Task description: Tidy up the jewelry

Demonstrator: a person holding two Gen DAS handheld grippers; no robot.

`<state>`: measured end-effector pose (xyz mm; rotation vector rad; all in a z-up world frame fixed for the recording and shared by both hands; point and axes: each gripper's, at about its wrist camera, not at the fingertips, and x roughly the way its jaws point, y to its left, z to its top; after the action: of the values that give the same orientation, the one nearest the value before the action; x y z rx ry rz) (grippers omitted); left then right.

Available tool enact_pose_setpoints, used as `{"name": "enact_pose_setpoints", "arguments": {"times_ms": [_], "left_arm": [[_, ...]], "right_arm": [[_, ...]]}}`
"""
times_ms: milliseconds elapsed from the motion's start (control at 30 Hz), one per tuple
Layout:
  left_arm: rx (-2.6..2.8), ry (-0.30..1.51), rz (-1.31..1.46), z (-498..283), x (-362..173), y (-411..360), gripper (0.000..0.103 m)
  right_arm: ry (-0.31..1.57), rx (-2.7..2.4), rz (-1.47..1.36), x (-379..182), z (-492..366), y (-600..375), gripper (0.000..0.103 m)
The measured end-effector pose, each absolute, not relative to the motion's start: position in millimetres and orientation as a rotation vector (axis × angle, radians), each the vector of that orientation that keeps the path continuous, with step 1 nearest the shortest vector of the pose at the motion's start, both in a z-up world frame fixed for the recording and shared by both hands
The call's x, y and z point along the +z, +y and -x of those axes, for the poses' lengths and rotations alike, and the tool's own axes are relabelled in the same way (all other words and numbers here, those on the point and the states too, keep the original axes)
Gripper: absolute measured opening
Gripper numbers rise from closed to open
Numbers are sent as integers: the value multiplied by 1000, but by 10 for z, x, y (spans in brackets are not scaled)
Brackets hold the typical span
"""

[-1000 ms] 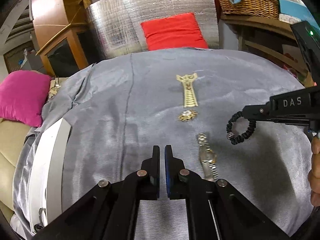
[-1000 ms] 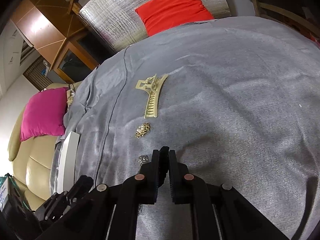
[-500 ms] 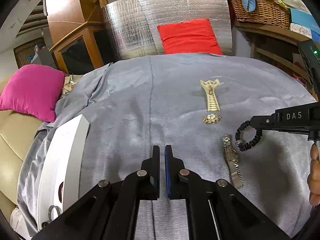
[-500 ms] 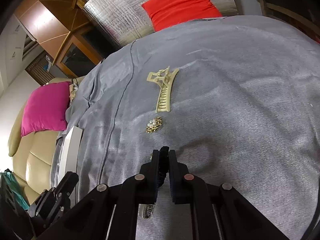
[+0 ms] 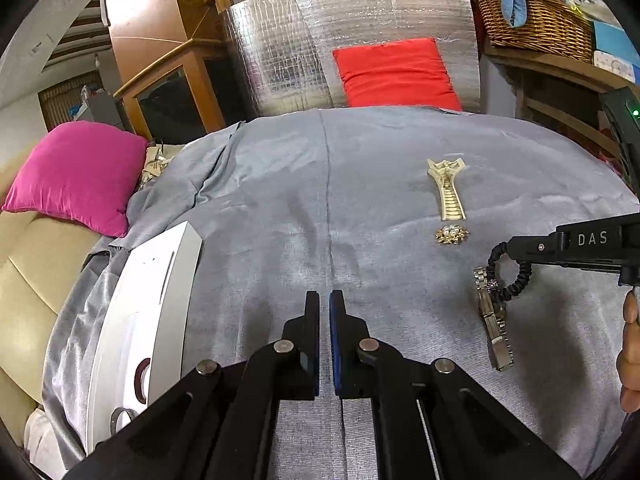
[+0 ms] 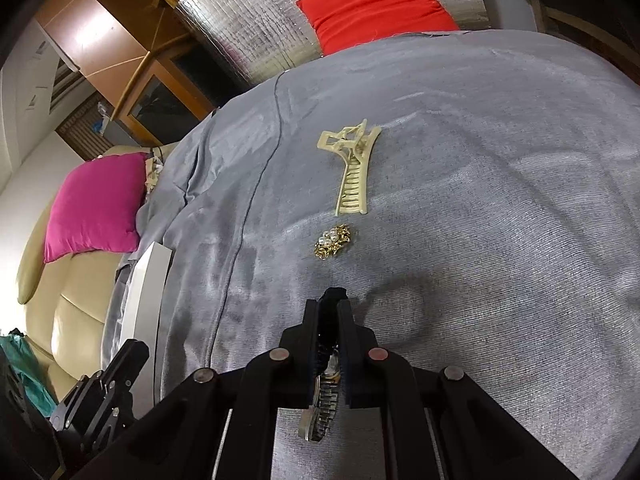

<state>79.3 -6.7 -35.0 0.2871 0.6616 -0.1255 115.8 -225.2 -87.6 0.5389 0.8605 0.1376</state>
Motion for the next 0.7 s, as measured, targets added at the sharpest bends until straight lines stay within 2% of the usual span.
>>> {"name": "enact_pose_setpoints", "arguments": {"times_ms": [300,333,400,433,467,700], "left_arm": [[-176,708,-283,-852,-426,-271,5],[-214,734,-265,-873,-450,-318,8],[-272,783,-226,-911,-496,-394,24],[-306,807,-199,-934,-519,-442,43],[-322,816,-184,-943,-530,-481,55],[-428,882,-173,-1024,-719,-913,62]], "right_arm": [[859,106,-556,-921,-1121,-2495,10],[859,100,-562,-928,-1112,-2539,10],[856,86,-575,-936,-1091,-2647,10],[852,81,-582,-935,-1075,-2702,10],[847,74,-589,-932,-1058,-2764,10],[835,56,-629,-940,-971,-3051,10]]}}
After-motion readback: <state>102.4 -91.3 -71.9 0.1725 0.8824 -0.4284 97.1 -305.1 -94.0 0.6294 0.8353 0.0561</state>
